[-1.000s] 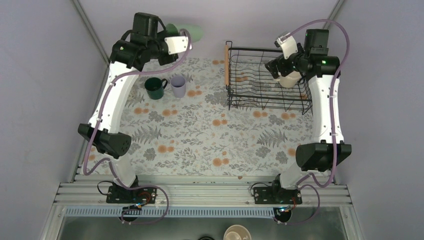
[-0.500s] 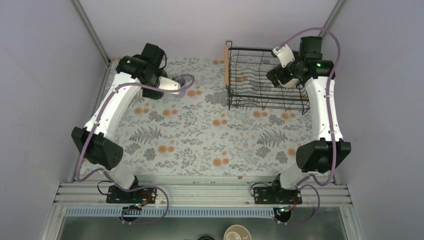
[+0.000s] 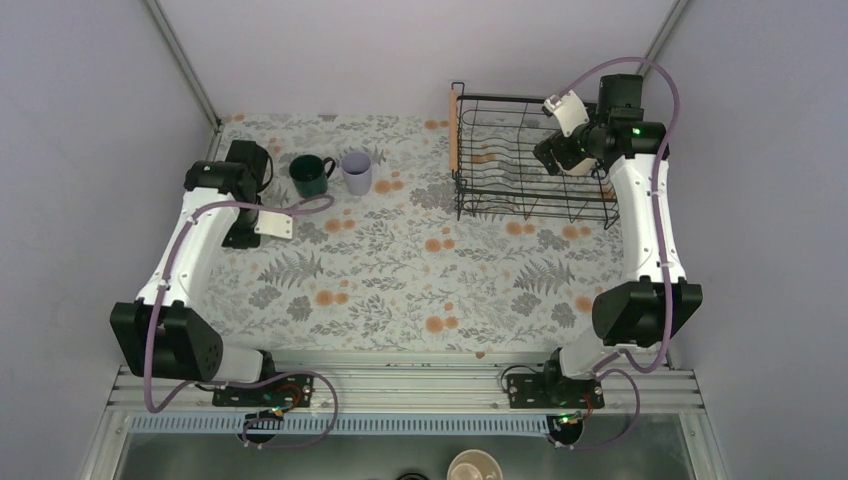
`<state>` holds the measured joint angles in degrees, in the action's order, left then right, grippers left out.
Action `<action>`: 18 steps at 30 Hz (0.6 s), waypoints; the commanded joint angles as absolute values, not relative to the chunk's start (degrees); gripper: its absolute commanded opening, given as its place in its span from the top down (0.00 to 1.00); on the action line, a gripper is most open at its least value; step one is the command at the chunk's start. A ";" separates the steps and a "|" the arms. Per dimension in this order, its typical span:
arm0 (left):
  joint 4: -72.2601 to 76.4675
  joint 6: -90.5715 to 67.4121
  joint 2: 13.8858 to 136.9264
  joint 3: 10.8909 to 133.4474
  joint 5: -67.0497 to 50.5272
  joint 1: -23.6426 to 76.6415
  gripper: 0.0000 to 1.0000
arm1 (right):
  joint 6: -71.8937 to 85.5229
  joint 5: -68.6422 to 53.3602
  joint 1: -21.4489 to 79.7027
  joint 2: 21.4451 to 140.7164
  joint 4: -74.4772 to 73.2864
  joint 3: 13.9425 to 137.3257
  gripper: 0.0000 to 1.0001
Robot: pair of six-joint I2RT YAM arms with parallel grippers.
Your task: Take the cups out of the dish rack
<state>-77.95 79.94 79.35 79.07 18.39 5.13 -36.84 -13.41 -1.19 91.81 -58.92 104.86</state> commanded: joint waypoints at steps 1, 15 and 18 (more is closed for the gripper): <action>-77.78 80.10 79.29 76.20 18.61 2.57 0.98 | -37.40 -14.22 -0.88 90.96 -57.62 104.14 0.00; -76.21 75.83 90.12 71.48 17.05 -4.70 0.98 | -38.14 -12.71 -0.96 88.28 -55.61 99.28 0.00; -75.91 75.34 91.72 72.02 16.55 -5.47 0.98 | -38.06 -12.44 -0.97 88.35 -55.37 99.15 0.00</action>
